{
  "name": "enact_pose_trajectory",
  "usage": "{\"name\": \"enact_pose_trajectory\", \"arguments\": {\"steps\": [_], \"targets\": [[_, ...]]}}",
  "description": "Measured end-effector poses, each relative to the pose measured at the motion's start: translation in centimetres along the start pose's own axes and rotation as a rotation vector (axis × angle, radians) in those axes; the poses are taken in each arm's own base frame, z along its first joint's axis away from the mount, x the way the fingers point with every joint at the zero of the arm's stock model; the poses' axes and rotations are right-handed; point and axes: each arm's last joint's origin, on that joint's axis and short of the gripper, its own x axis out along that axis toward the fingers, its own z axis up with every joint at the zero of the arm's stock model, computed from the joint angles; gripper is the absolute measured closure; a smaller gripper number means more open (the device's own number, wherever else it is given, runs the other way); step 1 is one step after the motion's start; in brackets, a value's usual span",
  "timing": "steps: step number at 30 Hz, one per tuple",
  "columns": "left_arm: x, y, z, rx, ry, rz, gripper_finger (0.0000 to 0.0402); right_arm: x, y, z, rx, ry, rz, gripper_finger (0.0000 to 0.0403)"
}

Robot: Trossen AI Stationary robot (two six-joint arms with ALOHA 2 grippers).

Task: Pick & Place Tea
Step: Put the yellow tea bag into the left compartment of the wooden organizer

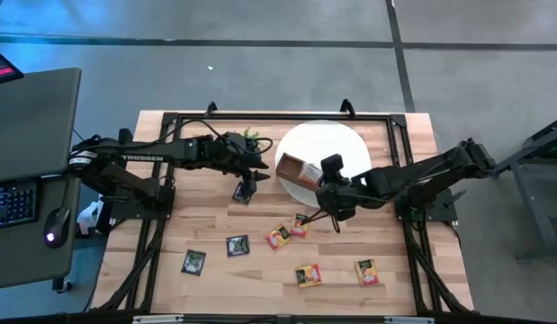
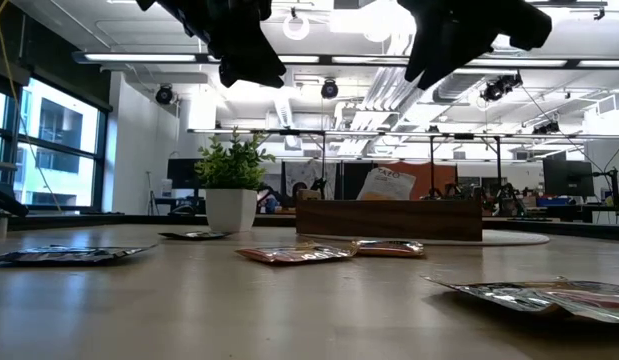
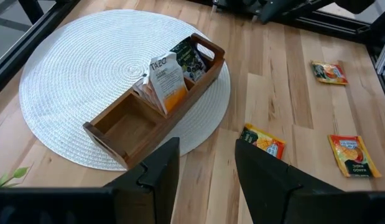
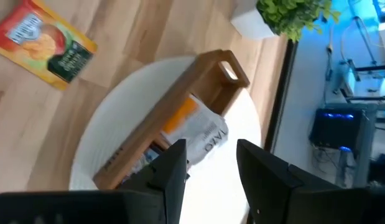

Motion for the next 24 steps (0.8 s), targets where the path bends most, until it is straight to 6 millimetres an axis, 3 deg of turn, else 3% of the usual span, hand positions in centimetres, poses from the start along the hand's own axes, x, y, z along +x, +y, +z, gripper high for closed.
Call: {"name": "enact_pose_trajectory", "arguments": {"steps": [21, 24], "targets": [[0.00, 0.00, 0.00, 0.000, 0.000, 0.000, 0.0247, 0.02, -0.04, 0.65, 0.047, -0.067, 0.028, 0.0265], [0.00, 0.00, 0.00, 0.000, 0.000, 0.000, 0.0247, 0.01, 0.05, 0.68, 0.114, -0.074, 0.061, 0.0265]]}}
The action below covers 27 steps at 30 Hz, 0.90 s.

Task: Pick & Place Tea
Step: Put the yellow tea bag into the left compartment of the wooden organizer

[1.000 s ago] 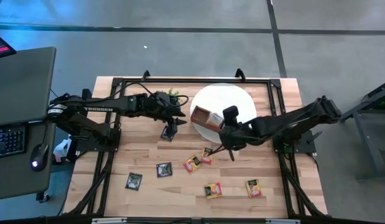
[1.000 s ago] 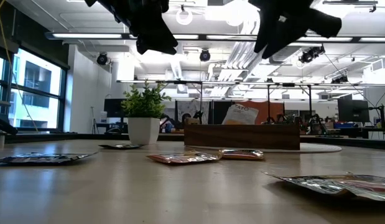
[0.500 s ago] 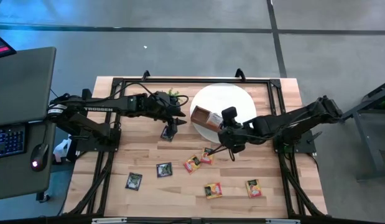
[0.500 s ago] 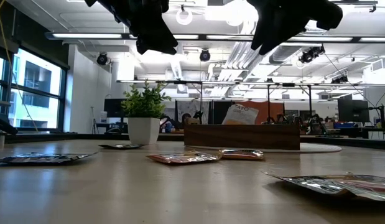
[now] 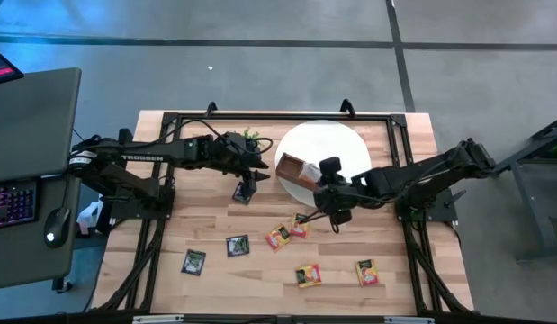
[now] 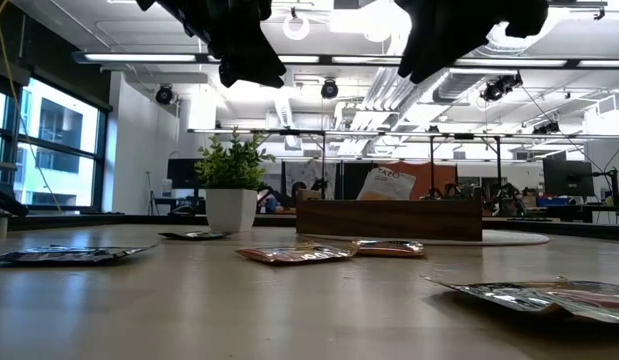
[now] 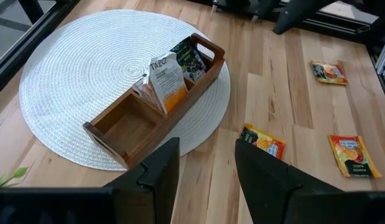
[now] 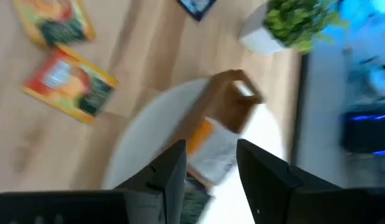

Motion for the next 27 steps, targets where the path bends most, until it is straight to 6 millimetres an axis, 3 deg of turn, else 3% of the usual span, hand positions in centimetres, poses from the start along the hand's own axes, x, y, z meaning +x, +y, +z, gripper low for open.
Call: {"name": "enact_pose_trajectory", "arguments": {"steps": [8, 14, 19, 23, 27], "targets": [[0.0, 0.0, 0.0, 0.000, 0.000, 0.000, 0.0247, 0.6, 1.3, 0.8, 0.250, -0.038, 0.264, 0.0265], [0.0, -0.1, 0.6, -0.007, -0.059, -0.011, 0.0247, 4.9, 3.9, 2.6, 0.509, 0.013, 0.285, 0.0265], [0.0, -0.1, 0.5, -0.001, -0.051, -0.016, 0.0247, 8.9, 5.6, 2.3, 0.642, 0.161, 0.282, 0.0265], [-0.1, -0.1, 0.2, 0.023, -0.020, -0.027, 0.0247, 10.5, 6.1, 2.2, 0.665, 0.207, 0.356, 0.0265], [-0.9, -0.4, 0.5, 0.041, 0.039, -0.115, 0.0247, 11.4, 5.8, 2.0, 0.678, 0.206, 0.287, 0.0265]]}}
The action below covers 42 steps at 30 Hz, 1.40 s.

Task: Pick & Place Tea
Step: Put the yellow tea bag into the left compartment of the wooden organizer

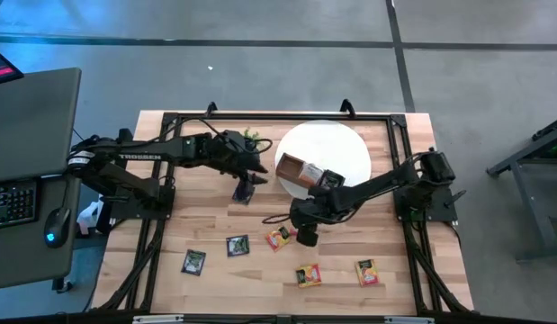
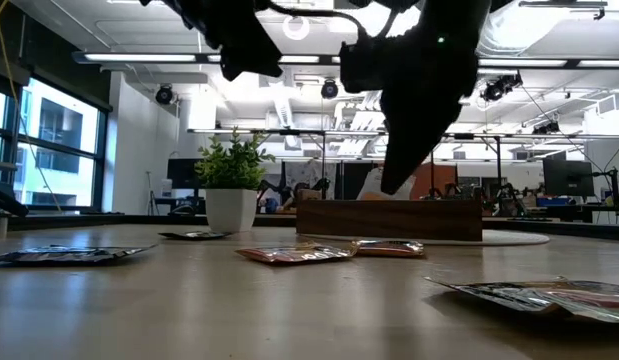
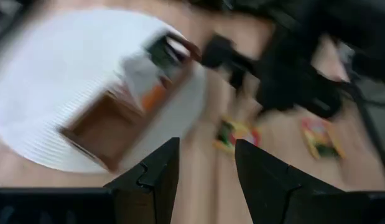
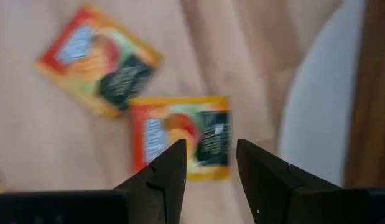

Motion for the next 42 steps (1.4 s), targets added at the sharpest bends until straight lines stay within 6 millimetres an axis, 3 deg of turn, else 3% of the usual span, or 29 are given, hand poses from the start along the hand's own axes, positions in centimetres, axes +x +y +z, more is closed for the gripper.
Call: {"name": "enact_pose_trajectory", "arguments": {"steps": [8, 11, 17, 20, 24, 26, 29, 32, 35, 39, 42], "targets": [[-1.1, -0.8, -1.2, -0.054, 0.239, -0.242, 0.0247, 3.0, -1.1, 0.1, 0.074, 0.067, -0.048, 0.0265], [-1.2, -1.3, -1.8, -0.064, 0.304, -0.266, 0.0247, 4.5, -1.3, -0.2, 0.083, 0.126, -0.025, 0.0265], [-0.8, -3.3, -1.9, -0.022, 0.295, -0.229, 0.0247, 5.6, -1.5, -0.1, 0.079, 0.161, 0.007, 0.0267], [-0.7, -4.0, -1.8, -0.068, 0.267, -0.160, 0.0247, 5.7, -1.5, -0.2, 0.063, 0.165, 0.009, 0.0294], [-2.5, -4.8, -1.5, -0.117, 0.213, -0.121, 0.0247, 5.5, -1.4, -0.2, 0.034, 0.167, 0.020, 0.0376], [-4.1, -5.5, -1.5, -0.113, 0.179, -0.121, 0.0247, 5.3, -1.4, -0.1, -0.002, 0.163, 0.027, 0.0393], [-6.4, -6.7, -1.7, -0.091, 0.118, -0.094, 0.0247, 4.4, -1.4, 0.4, -0.025, 0.149, 0.027, 0.0381], [-8.5, -7.9, -2.2, -0.035, 0.051, -0.004, 0.0247, 2.0, -1.4, 1.7, -0.128, 0.055, -0.023, 0.0392], [-9.7, -8.8, -2.8, -0.006, -0.004, 0.112, 0.0247, -0.7, -2.4, 3.2, -0.217, -0.102, -0.251, 0.0398], [-10.2, -9.6, -3.3, -0.017, -0.058, 0.229, 0.0247, -2.4, -4.7, 4.4, -0.262, -0.230, -0.650, 0.0395], [-10.2, -10.2, -3.6, -0.024, -0.056, 0.225, 0.0247, -2.5, -6.6, 5.1, -0.257, -0.210, -0.700, 0.0400]]}}
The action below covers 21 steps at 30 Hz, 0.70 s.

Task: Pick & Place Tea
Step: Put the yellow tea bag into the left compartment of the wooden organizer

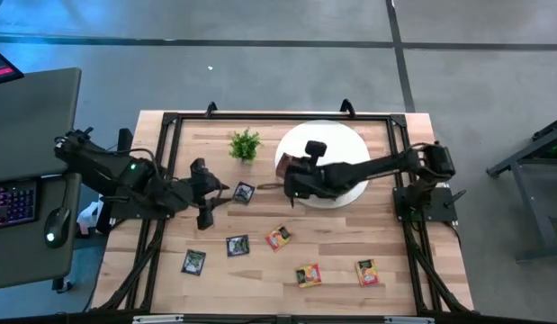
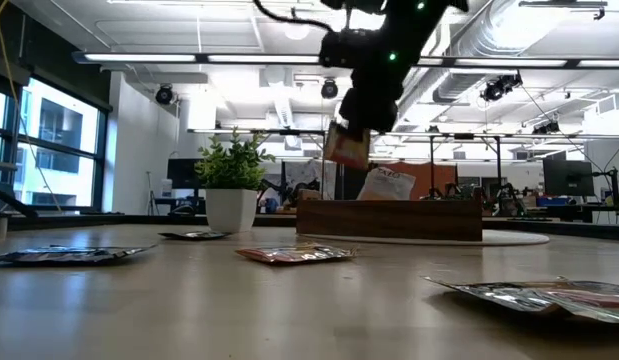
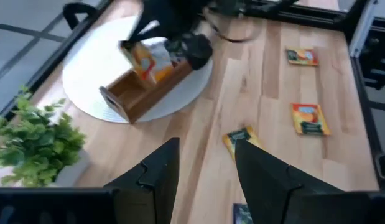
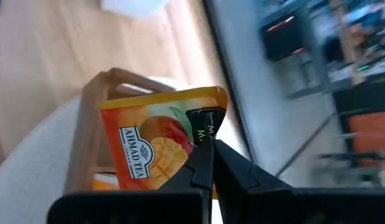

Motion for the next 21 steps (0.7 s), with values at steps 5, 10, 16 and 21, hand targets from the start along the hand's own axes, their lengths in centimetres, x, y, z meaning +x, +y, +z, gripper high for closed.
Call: {"name": "enact_pose_trajectory", "arguments": {"steps": [5, 10, 16, 21], "targets": [[0.9, -0.6, -0.2, 0.015, 0.026, 0.017, 0.0247, 3.9, -0.9, -0.8, 0.061, 0.059, 0.103, 0.0401], [1.0, -0.6, -0.3, 0.021, 0.031, 0.025, 0.0247, 5.9, -2.1, -0.4, 0.105, 0.004, 0.087, 0.0402], [1.2, -0.6, -0.3, 0.027, 0.027, 0.048, 0.0247, 6.9, -2.9, -0.3, 0.160, -0.007, 0.161, 0.0402], [1.2, -0.6, -0.4, 0.030, 0.035, 0.047, 0.0247, 7.8, -2.4, -1.2, 0.121, 0.067, 0.159, 0.0402]]}}
